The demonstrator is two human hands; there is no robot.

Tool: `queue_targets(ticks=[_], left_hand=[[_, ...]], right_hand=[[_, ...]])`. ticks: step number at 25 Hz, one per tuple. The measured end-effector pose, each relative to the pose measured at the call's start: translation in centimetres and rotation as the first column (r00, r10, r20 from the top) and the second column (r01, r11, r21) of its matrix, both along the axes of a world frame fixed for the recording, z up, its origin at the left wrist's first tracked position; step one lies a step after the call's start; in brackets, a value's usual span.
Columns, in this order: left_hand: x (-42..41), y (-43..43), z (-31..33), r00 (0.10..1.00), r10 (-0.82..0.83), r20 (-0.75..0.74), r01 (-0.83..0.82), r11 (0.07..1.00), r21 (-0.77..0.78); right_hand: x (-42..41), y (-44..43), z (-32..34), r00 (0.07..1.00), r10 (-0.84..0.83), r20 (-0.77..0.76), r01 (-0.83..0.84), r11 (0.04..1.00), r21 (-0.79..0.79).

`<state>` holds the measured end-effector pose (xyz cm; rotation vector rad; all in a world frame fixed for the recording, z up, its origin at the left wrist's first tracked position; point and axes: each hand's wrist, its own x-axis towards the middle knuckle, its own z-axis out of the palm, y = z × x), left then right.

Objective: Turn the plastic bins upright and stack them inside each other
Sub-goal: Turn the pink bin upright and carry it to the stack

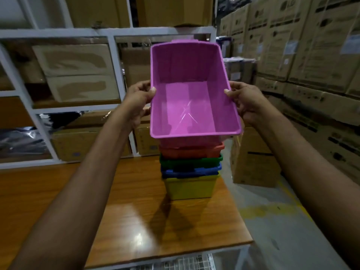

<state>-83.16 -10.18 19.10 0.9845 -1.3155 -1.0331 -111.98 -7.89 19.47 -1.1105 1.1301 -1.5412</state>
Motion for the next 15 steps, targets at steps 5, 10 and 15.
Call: queue_targets(ticks=[5,10,15], left_hand=[[-1.0,-2.9,-0.8,0.998,0.067,0.002,-0.067,0.992,0.103],[-2.2,-5.3,-2.1,1.0,0.027,-0.002,-0.025,0.957,0.29],[-2.3,-6.6,-3.1,1.0,-0.002,-0.009,0.006,0.901,0.433]], right_hand=[[-0.7,-3.9,-0.4,0.992,0.122,-0.029,-0.119,0.988,0.095],[-1.9,-6.3,-1.3,0.984,0.174,-0.027,-0.161,0.949,0.271],[-2.5,-8.4,-3.1,0.986,0.148,-0.073,-0.101,0.894,0.437]])
